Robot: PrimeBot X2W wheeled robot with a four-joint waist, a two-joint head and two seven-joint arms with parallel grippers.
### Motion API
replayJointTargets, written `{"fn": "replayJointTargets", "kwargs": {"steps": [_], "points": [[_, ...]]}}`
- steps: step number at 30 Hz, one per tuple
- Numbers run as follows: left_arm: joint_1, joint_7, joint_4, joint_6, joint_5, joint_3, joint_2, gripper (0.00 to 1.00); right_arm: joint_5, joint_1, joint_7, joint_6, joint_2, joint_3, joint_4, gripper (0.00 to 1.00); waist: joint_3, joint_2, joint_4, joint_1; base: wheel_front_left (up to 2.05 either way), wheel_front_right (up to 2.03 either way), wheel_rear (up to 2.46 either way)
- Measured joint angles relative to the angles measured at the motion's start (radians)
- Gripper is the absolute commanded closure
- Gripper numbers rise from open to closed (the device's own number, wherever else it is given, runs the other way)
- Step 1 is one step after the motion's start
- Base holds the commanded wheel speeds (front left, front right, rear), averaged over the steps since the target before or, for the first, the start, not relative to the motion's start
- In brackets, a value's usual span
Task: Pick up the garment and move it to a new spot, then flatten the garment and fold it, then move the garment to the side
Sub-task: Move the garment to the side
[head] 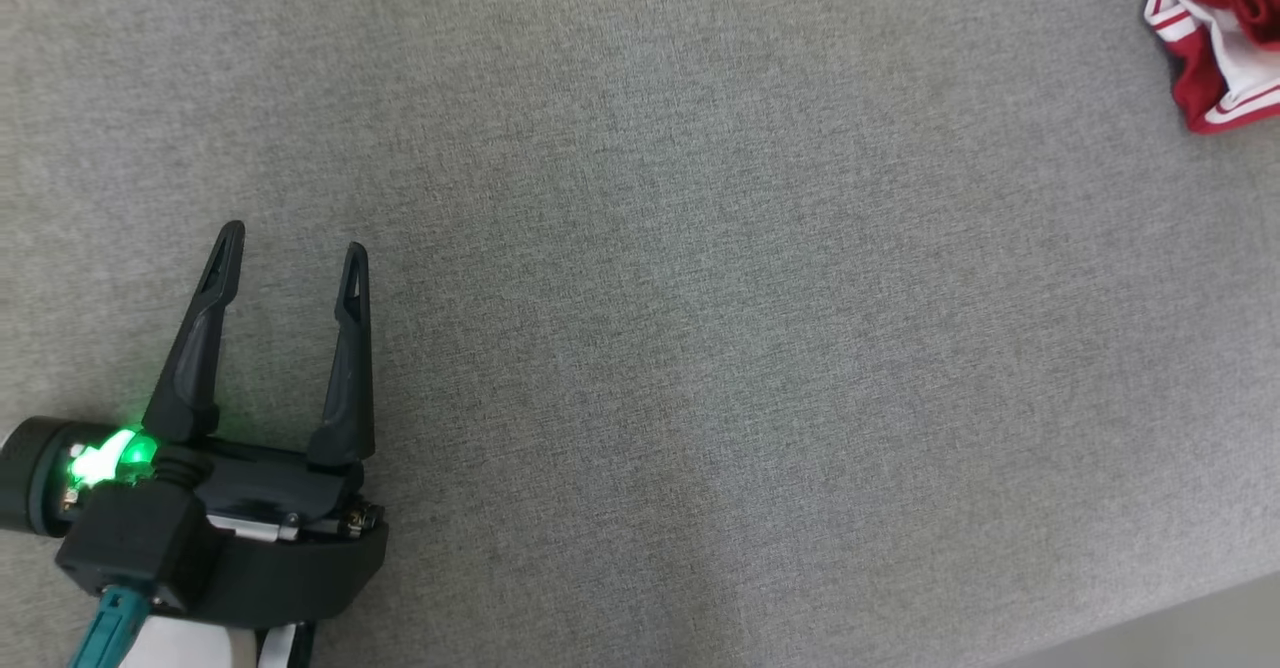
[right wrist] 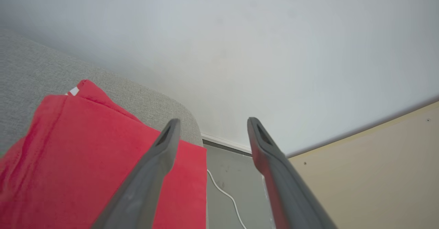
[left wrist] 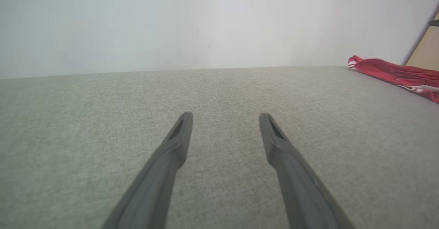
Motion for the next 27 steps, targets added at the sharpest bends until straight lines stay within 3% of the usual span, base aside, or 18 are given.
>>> {"fn": "replayJointTargets", "kwargs": {"steps": [8, 13, 18, 27], "points": [[0.025, 0.005, 0.039, 0.016, -0.025, 0.017, -0.024, 0.00, 0.019, 0.046, -0.026, 0.000, 0.056, -0.004, -0.044, 0.00, -0.077, 0.0003, 0.017, 0.0003, 0.00, 0.00, 0.00], [0.090, 0.008, 0.047, 0.029, -0.037, 0.050, -0.033, 0.00, 0.020, 0.135, -0.033, 0.000, 0.088, -0.056, -0.212, 0.00, -0.153, 0.0002, 0.032, 0.0002, 0.00, 0.00, 0.00], [0.126, 0.009, 0.070, 0.030, -0.063, 0.082, -0.045, 0.00, 0.013, 0.382, -0.033, 0.000, 0.150, -0.194, -0.407, 0.00, -0.251, 0.0002, 0.059, 0.0000, 0.00, 0.00, 0.00], [0.190, 0.009, 0.128, 0.017, -0.069, 0.084, -0.069, 0.00, -0.065, 0.821, -0.033, 0.000, 0.270, -0.386, -0.606, 0.00, -0.401, -0.0001, 0.132, -0.0002, 0.00, 0.00, 0.00]]}}
